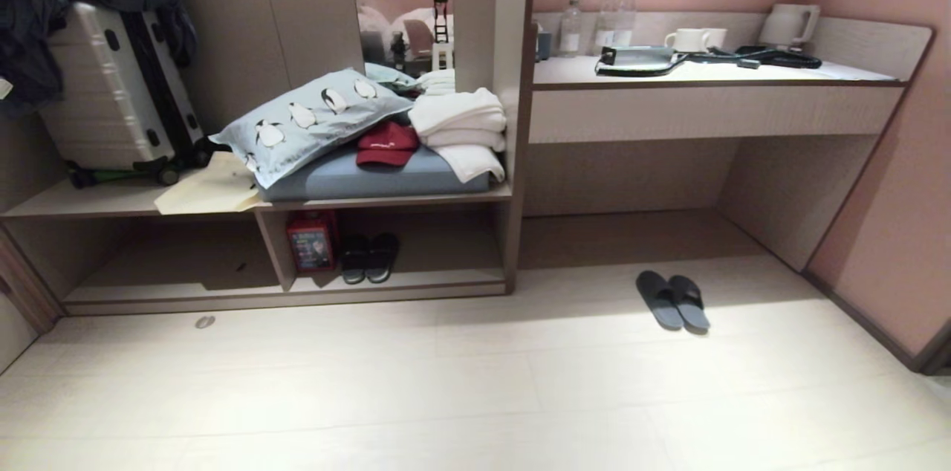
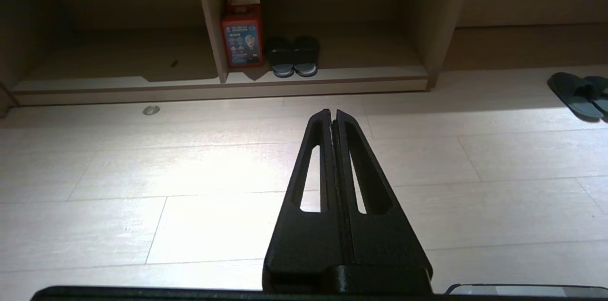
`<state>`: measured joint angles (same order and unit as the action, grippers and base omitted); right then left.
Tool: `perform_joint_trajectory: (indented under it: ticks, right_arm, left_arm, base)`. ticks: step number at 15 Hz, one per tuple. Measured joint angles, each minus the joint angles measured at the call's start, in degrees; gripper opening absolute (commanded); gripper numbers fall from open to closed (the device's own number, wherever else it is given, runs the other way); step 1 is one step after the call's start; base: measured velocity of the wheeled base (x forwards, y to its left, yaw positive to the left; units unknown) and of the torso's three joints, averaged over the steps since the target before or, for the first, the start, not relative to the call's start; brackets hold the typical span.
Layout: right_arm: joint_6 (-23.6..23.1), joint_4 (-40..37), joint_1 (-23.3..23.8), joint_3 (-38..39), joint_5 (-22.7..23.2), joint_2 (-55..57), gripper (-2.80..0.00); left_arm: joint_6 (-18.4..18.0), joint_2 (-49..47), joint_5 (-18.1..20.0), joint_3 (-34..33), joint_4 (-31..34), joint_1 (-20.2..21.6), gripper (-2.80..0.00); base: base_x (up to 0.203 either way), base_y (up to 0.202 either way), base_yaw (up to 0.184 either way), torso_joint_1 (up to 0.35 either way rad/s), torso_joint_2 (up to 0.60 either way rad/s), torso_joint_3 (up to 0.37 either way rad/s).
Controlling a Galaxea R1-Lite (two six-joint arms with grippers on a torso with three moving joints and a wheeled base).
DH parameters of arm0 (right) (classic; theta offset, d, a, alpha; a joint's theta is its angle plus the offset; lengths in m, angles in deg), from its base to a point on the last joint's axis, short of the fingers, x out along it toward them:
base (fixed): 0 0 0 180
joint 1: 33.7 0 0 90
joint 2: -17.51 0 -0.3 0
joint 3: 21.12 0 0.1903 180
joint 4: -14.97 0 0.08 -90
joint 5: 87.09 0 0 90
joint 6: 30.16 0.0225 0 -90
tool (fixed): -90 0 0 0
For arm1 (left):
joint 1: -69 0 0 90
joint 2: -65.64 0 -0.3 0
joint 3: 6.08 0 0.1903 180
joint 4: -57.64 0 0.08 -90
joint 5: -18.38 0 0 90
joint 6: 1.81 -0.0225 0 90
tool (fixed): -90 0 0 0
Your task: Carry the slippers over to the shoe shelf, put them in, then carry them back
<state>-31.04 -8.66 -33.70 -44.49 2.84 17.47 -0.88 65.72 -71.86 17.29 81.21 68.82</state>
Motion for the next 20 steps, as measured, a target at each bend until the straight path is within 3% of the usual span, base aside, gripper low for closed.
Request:
perform_joint_trajectory:
  ticks: [20]
  right_arm:
    - [0.0,0.0,0.0,0.0,0.0,0.0,-2.8]
  left_arm:
    - [0.0,0.0,0.0,0.0,0.0,0.0,-2.8]
  base:
    - [-0.196,0.0,0.001,0.002,0.0,0.004]
